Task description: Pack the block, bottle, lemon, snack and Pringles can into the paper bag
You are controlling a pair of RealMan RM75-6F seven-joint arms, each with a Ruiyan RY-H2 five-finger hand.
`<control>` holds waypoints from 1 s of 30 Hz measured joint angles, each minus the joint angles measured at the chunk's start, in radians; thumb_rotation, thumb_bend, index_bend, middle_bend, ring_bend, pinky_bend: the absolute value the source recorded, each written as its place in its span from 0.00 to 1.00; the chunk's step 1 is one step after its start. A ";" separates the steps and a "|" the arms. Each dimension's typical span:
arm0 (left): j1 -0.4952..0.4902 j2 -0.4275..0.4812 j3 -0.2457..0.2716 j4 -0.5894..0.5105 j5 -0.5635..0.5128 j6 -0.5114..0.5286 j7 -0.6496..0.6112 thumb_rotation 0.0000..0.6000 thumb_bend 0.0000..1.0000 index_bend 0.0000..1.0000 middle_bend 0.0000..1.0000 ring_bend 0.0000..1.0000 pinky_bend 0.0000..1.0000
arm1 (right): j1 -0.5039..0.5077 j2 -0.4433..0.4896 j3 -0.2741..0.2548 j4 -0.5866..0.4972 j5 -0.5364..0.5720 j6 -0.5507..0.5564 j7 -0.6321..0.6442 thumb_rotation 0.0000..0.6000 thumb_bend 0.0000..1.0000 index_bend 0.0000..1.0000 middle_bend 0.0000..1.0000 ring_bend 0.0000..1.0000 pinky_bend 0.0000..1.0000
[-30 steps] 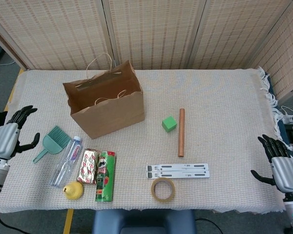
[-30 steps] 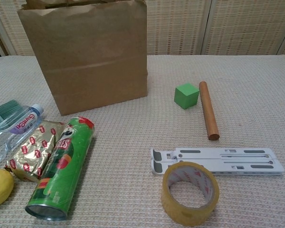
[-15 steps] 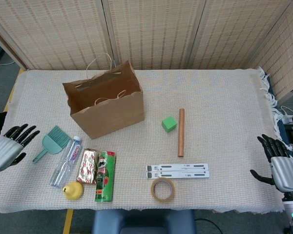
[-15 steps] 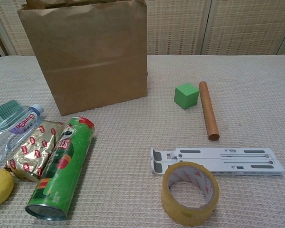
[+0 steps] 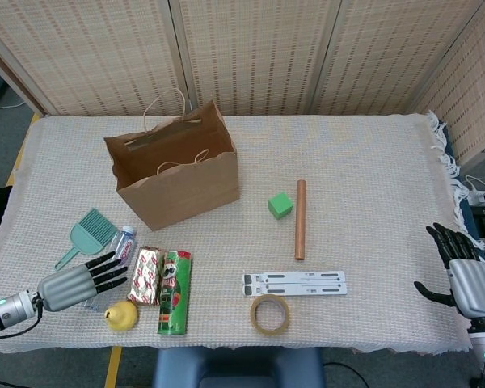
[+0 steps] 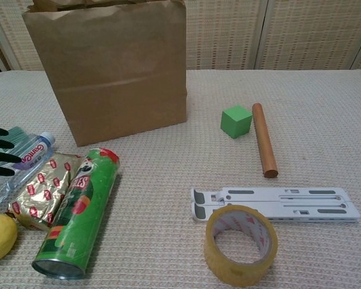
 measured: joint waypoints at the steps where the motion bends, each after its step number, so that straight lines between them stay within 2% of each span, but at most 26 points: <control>1: -0.004 -0.005 0.003 -0.002 0.000 0.001 0.004 1.00 0.35 0.00 0.00 0.00 0.04 | 0.000 0.001 -0.001 0.000 0.000 -0.001 0.000 1.00 0.09 0.00 0.00 0.00 0.03; 19: -0.075 -0.053 0.032 0.022 -0.035 -0.091 0.070 1.00 0.35 0.00 0.00 0.00 0.00 | 0.005 0.012 -0.003 -0.019 0.013 -0.025 0.022 1.00 0.09 0.00 0.00 0.00 0.04; 26: -0.080 -0.085 0.066 0.060 -0.045 -0.146 0.090 1.00 0.36 0.00 0.00 0.00 0.00 | 0.006 0.014 -0.003 -0.023 0.017 -0.029 0.025 1.00 0.09 0.00 0.00 0.00 0.04; 28: -0.080 -0.096 0.070 0.069 -0.053 -0.158 0.094 1.00 0.36 0.00 0.00 0.00 0.02 | 0.007 0.016 -0.003 -0.026 0.018 -0.032 0.027 1.00 0.09 0.00 0.00 0.00 0.04; 30: -0.082 -0.103 0.076 0.075 -0.057 -0.164 0.092 1.00 0.41 0.04 0.01 0.01 0.10 | 0.007 0.017 -0.003 -0.027 0.019 -0.033 0.027 1.00 0.09 0.00 0.00 0.00 0.04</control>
